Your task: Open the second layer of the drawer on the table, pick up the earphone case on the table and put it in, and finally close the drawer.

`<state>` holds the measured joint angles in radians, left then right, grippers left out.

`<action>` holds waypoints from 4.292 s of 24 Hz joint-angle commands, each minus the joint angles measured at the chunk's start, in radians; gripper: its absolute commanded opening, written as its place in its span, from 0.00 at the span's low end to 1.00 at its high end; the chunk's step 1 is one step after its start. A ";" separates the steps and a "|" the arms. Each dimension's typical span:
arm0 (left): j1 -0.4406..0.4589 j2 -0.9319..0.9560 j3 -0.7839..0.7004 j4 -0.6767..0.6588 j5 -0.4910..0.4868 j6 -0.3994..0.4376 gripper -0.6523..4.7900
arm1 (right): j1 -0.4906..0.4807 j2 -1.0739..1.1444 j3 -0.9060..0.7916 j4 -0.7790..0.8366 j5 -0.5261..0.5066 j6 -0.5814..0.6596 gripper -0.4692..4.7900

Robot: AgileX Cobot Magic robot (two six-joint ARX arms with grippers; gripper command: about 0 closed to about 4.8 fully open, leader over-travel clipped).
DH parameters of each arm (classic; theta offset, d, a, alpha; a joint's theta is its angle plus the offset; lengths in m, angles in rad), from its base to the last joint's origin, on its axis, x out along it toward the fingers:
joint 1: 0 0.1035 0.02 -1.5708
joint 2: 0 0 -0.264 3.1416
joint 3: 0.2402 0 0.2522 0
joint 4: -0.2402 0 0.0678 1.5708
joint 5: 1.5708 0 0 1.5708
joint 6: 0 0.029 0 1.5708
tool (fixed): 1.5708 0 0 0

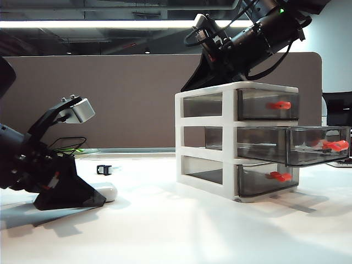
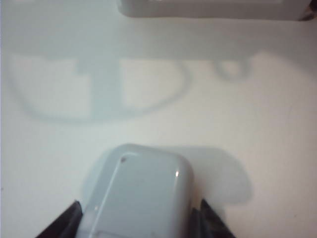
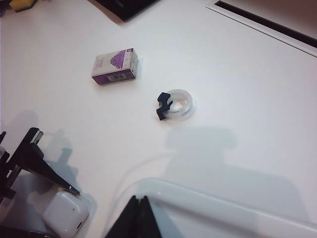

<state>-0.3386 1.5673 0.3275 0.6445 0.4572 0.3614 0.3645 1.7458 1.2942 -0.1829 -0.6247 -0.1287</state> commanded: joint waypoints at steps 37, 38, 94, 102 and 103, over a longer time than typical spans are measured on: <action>-0.115 -0.126 0.051 -0.018 0.008 -0.145 0.11 | 0.003 0.009 -0.010 -0.075 0.020 -0.006 0.08; -0.158 -0.179 0.051 -0.047 -0.008 -0.176 0.11 | 0.003 0.009 -0.010 -0.075 0.020 -0.006 0.08; -0.723 0.130 0.617 -0.137 -0.371 -0.229 0.11 | 0.034 0.009 -0.006 -0.079 -0.029 0.032 0.08; -0.723 0.172 0.698 -0.182 -0.439 -0.196 0.11 | 0.039 0.009 -0.006 -0.077 -0.032 0.031 0.08; -0.723 0.178 0.708 -0.193 -0.439 -0.193 0.11 | 0.039 0.009 -0.006 -0.076 -0.032 0.031 0.08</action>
<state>-1.0595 1.7401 1.0191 0.4583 0.0216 0.1532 0.3981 1.7454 1.2964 -0.1993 -0.6636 -0.0978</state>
